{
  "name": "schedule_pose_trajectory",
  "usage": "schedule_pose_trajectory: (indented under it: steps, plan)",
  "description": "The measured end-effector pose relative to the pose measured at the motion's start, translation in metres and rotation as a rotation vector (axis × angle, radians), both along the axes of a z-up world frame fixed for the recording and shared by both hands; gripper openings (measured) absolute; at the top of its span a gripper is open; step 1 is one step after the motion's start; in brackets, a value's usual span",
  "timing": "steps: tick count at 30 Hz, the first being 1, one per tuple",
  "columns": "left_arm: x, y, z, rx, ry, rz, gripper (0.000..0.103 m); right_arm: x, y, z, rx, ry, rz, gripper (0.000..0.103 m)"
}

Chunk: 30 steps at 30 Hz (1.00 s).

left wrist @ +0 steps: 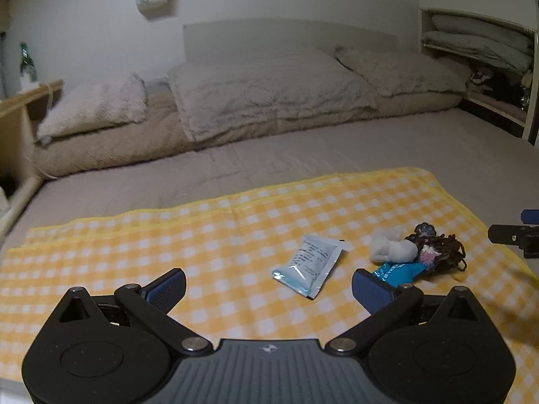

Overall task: Organize soft objects
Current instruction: 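Move both tools back over the sachet and knitted item on the cloth, then grasp the brown knitted item with the right tool while the left tool grasps the white sachet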

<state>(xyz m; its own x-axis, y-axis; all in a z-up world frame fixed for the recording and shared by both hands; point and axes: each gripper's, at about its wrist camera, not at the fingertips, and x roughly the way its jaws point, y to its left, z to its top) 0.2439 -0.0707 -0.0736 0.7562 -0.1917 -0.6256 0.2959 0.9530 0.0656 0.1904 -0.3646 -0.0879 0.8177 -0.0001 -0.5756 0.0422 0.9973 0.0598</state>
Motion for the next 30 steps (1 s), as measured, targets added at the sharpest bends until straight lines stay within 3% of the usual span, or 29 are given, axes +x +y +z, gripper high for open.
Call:
schedule_pose_trajectory:
  steps: [8,14,22,26,28,30]
  plan:
    - [0.05,-0.024,-0.05,0.059,0.008,-0.148,0.103,0.039,-0.02,-0.034,0.022,0.032,-0.031,0.103]
    - [0.083,-0.049,-0.076,0.103,-0.001,-0.285,0.102,0.067,-0.023,-0.057,0.131,0.097,-0.032,0.103]
    - [0.124,-0.067,-0.103,0.205,0.05,-0.337,0.084,0.096,-0.023,-0.08,0.29,0.202,-0.114,0.102]
    - [0.132,-0.067,-0.109,0.19,0.084,-0.356,0.079,0.106,-0.023,-0.092,0.305,0.24,-0.116,0.092]
    - [0.135,-0.068,-0.111,0.184,0.104,-0.352,0.07,0.108,-0.025,-0.098,0.312,0.259,-0.117,0.085]
    - [0.137,-0.067,-0.115,0.175,0.132,-0.331,0.056,0.11,-0.028,-0.102,0.317,0.28,-0.117,0.075]
